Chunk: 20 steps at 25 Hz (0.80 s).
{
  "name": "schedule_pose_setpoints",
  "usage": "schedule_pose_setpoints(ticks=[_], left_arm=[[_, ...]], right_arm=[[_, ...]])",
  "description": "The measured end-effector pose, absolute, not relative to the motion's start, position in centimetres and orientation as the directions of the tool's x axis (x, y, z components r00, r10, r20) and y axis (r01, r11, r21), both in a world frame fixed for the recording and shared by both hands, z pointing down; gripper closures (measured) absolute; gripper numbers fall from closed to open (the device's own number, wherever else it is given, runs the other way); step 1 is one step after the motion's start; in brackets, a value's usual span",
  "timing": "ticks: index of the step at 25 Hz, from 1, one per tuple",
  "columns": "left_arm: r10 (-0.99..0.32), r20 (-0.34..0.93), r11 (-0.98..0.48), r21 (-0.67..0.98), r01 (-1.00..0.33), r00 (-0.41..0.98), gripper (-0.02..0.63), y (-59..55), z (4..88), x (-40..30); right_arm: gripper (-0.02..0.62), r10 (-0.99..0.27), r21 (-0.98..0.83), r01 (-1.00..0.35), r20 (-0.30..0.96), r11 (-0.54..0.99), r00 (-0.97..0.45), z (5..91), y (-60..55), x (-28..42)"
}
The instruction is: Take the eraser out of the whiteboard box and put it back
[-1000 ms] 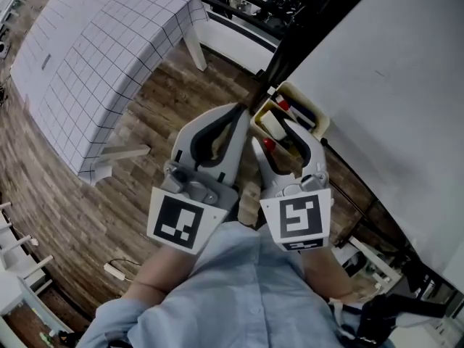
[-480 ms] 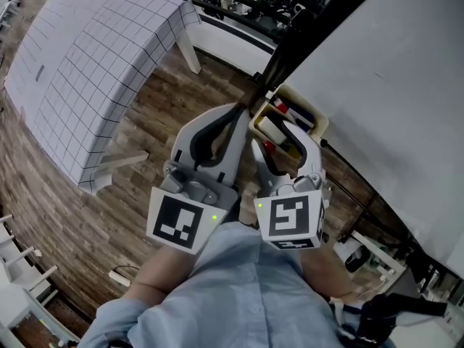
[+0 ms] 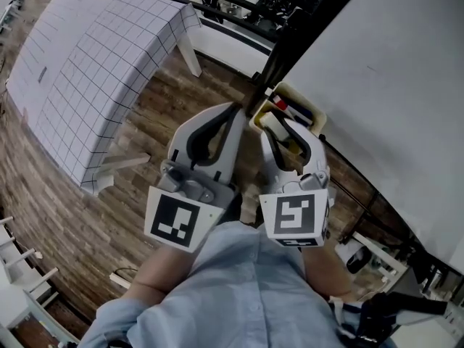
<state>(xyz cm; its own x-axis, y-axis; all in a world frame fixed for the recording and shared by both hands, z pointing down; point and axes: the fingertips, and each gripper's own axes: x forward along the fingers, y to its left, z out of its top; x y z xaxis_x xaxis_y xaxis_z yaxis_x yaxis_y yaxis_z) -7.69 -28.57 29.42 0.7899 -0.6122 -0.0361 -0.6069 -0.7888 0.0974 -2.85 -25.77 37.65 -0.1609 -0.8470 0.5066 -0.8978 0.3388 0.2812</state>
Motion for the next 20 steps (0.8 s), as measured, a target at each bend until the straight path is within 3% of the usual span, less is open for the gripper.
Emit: schedule_pose_setpoints(ticks=[8,20], left_arm=[[-0.64,-0.052,-0.768,0.044,-0.639,0.766,0.607,-27.0,27.7,-7.6],[-0.669,-0.089,-0.738,-0.039,-0.674,0.737,0.607,-23.2,24.1,-5.6]], right_arm=[[0.476,-0.895,0.231,-0.904,0.359,0.361,-0.266,31.6,-24.2,-2.9],[0.476,-0.898,0.213,-0.885,0.256,0.415,-0.359,27.2,-21.4,-1.1]])
